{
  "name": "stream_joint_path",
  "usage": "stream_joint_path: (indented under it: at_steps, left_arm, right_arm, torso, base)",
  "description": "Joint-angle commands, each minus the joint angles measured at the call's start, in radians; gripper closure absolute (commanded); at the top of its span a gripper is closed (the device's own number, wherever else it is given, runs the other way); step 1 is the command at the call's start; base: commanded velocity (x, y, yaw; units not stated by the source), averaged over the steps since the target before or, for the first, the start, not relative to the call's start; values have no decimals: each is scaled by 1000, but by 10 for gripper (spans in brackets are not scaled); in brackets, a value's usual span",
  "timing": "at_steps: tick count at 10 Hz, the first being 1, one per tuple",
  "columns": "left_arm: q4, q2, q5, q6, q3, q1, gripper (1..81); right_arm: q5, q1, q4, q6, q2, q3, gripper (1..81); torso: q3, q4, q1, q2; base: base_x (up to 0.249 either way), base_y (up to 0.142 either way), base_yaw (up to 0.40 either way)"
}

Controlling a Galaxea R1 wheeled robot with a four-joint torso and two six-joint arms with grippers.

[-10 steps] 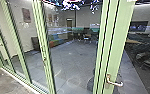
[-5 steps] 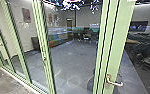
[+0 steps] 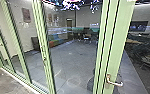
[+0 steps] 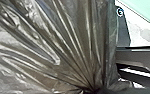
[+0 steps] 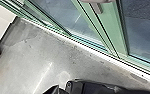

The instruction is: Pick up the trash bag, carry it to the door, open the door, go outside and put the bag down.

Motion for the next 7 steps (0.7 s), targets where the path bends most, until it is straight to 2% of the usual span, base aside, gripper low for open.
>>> stream_joint_path:
  at_steps: [1,4,7]
  left_arm:
    - [-13,9,80,0,-6,-40,811]
    - [-13,19,80,0,-21,-40,811]
    - [-13,19,80,0,-23,-40,811]
  right_arm:
    - [-157,204,30,144,34,-71,10]
    - [-165,233,33,198,113,-166,10]
    - [-165,239,36,277,187,-267,10]
  torso:
    - [0,0,0,0]
    - [0,0,0,0]
    - [0,0,1,0]
  base:
    - [0,0,0]
    - [0,0,0]
    - [0,0,0]
